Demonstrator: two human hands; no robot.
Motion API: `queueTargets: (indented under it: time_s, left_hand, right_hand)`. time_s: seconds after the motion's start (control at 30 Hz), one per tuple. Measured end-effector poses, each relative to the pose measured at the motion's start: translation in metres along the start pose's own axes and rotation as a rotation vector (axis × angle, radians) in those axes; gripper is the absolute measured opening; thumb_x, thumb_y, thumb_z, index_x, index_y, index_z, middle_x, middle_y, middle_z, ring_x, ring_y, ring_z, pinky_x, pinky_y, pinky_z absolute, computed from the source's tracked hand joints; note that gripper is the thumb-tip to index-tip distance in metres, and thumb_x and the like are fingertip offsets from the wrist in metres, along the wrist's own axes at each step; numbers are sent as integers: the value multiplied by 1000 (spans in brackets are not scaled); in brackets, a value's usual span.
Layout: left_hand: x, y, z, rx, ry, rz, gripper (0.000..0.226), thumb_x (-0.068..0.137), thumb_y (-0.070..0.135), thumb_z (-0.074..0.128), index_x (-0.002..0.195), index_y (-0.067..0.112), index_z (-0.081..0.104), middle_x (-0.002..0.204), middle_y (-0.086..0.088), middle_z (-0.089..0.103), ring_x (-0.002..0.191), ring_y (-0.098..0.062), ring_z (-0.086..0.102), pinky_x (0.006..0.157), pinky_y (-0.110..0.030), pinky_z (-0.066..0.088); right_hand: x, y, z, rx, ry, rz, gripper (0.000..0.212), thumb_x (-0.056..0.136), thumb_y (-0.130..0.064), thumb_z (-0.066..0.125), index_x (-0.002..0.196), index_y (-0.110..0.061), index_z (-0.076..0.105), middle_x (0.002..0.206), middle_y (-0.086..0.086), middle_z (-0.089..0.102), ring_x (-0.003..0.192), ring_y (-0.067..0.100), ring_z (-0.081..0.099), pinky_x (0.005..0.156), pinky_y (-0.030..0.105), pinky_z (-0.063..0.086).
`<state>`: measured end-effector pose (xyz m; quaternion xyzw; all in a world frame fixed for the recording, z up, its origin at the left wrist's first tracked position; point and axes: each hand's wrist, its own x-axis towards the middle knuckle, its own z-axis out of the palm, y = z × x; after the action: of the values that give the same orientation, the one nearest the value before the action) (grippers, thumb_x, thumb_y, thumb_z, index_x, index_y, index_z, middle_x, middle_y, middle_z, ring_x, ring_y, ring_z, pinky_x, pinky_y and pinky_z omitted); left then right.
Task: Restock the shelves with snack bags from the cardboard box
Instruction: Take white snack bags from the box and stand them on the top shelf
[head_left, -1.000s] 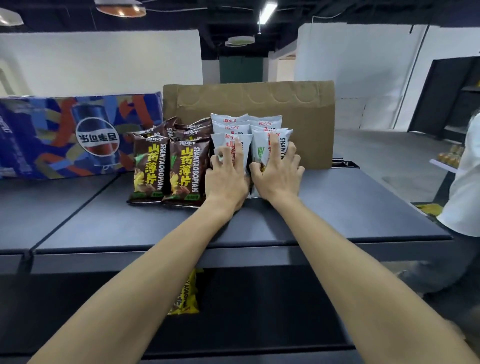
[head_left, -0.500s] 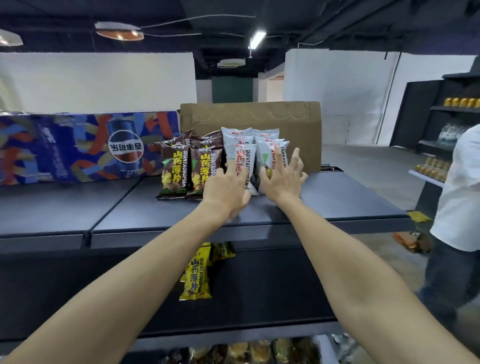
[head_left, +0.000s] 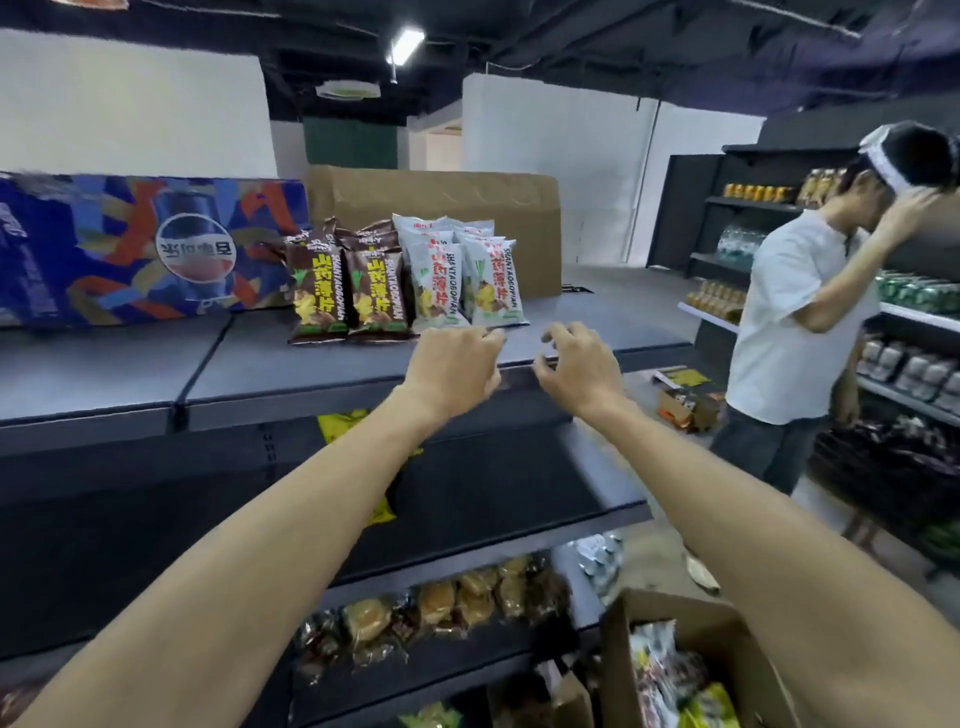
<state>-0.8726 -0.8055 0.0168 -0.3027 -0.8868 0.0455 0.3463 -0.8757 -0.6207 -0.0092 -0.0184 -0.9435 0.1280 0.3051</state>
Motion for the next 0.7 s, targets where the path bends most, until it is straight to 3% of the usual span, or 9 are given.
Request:
queueTargets:
  time_s: [0.07,0.43,0.6,0.7]
  left_hand:
    - [-5,20,6,-69,-8,21,14,84,29,54,88,16,57,85,-4,67,75,-33,66,56,-31,35]
    - [-36,146,73,-275,-146,167,14,83,29,57,83,16,49,82,-2,63,71,-33,62,55,-32,38]
    - [-45,201,113,-334,-280,189,16,81,26,60,78,13,50,73,-4,58,61,-33,52,53,-30,30]
    - [-48,239,142,-352,-366,206,18,85,31,58,88,14,53,81,-4,62,68,-32,58,56,-32,35]
  right_hand:
    - [-29,15,-11,-15,4,27,27,88,-34,56,108,-16,61,109,10,61,104,31,56,84,38,44]
    - [-162,108,-16,62,-160,364,25,87,-35,59,103,-16,60,103,6,63,94,26,59,72,32,45]
    - [-203,168,-1,53,-261,537,27,85,-38,56,106,-21,58,105,2,63,95,25,59,80,39,52]
    - [-227,209,15,59,-336,637,30,86,-37,56,111,-20,58,111,3,64,101,26,59,85,38,51]
